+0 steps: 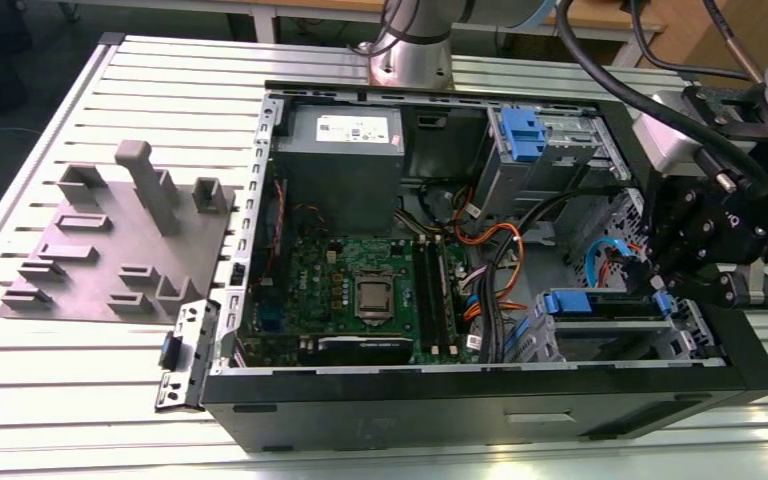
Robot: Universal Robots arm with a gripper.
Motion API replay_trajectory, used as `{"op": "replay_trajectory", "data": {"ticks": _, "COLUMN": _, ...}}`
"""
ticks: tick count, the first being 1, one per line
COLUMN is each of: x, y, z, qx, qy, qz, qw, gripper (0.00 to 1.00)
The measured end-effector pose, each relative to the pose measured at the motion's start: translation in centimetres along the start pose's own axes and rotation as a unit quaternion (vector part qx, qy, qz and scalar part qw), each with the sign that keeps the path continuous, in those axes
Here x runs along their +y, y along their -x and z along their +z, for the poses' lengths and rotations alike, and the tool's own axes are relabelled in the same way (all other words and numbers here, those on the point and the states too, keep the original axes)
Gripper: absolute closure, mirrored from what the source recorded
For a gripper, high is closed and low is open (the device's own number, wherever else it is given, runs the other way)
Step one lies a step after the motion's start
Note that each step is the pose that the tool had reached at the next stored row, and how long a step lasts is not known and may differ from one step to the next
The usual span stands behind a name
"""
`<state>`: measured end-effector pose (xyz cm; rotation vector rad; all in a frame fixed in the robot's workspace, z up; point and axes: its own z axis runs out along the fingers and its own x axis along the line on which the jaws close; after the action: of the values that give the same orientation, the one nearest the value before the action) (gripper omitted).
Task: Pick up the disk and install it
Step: 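Insert the first disk wire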
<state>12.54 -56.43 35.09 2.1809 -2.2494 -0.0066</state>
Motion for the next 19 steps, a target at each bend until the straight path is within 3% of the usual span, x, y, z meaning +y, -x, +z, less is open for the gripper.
{"op": "replay_trajectory", "data": {"ticks": 8, "x": -0.51, "y": 0.01, "z": 0.00, "qx": 0.0000, "qy": 0.0000, "qz": 0.000, "qw": 1.00000, "gripper": 0.89}}
{"op": "replay_trajectory", "data": {"ticks": 12, "x": -1.02, "y": 0.03, "z": -0.01, "qx": 0.0001, "qy": 0.0026, "qz": 0.000, "qw": 1.00000, "gripper": 0.89}}
{"op": "replay_trajectory", "data": {"ticks": 19, "x": -1.13, "y": 0.03, "z": -0.32, "qx": -0.0004, "qy": 0.0048, "qz": 0.000, "qw": 0.99999, "gripper": 0.89}}
